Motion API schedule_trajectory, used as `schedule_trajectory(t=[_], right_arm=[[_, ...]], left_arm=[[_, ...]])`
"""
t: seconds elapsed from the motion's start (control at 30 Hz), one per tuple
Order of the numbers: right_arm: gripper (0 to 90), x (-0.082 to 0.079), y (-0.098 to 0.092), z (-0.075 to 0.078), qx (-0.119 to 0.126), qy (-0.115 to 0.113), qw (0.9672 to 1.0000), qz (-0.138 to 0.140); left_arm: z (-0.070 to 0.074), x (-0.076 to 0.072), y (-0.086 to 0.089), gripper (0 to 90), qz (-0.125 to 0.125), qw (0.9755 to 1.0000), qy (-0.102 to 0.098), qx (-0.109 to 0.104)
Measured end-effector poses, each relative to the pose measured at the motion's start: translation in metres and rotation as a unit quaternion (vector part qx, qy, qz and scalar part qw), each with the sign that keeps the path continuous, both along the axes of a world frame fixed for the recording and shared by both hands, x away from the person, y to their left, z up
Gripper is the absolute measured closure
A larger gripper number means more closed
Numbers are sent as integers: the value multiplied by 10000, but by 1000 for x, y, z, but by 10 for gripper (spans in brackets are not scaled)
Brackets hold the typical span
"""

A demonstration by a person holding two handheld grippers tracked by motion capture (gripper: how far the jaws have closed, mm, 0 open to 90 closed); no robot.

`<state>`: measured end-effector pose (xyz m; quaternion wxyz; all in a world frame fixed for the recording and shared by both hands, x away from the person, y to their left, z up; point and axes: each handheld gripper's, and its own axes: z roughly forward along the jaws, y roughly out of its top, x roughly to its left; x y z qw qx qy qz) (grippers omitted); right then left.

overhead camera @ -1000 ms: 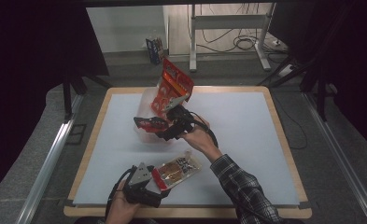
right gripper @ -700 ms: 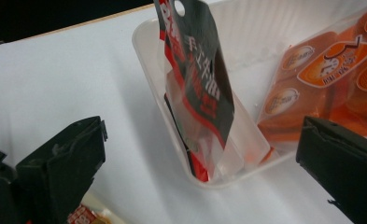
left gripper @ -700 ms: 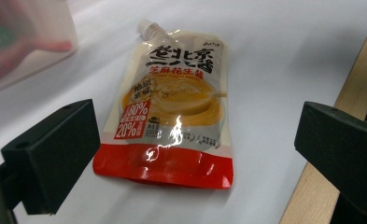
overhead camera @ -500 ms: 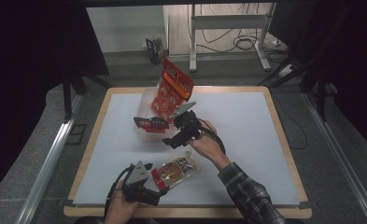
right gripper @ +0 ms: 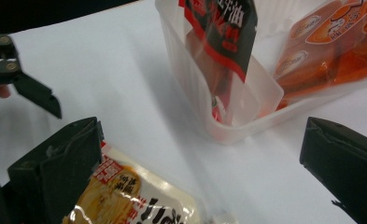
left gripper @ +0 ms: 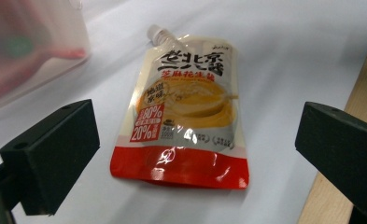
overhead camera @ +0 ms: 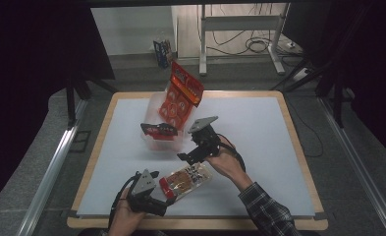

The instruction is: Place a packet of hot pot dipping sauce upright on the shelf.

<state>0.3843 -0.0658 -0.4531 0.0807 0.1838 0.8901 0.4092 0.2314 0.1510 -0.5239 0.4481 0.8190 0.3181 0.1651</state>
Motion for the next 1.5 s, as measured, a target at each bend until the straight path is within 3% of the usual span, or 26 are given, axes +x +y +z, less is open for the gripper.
schedule_trajectory(t=[0.03, 0.17, 0.4, 0.67, 0.87, 1.03, 1.17, 1.27, 1.5], right_arm=[[0, -2, -2, -1, 26, -7, 10000, 8], [0, -8, -10, -2, 143, -77, 9999, -48], [0, -14, -24, -2, 306, -17, 9995, -120], [0, -23, -33, -8, 133, -74, 9998, -156], [0, -28, -45, -13, -57, -97, 9995, -295], [0, -30, -51, -15, -21, -19, 9992, -388], [0, -35, -55, -16, -27, 1, 9989, -459], [0, -37, -59, -16, -53, 11, 9988, -483], [0, -42, -70, -17, -51, 117, 9983, -575]], left_arm=[[0, 0, 0, 0, 32, 10000, 9, 41], [1, 2, 5, 4, 135, 9997, 23, -187], [1, 2, 7, 5, 198, 9995, 24, -241], [1, 0, 1, 0, 181, 9998, 21, 109], [3, 1, 4, 4, 281, 9994, 213, 71], [5, 3, 10, 19, 323, 9989, 340, -51], [7, 4, 14, 110, 395, 9983, 419, -84], [7, 5, 16, 200, 240, 9985, 469, -113], [3, 10, 10, 506, -42, 9989, 465, -44]])
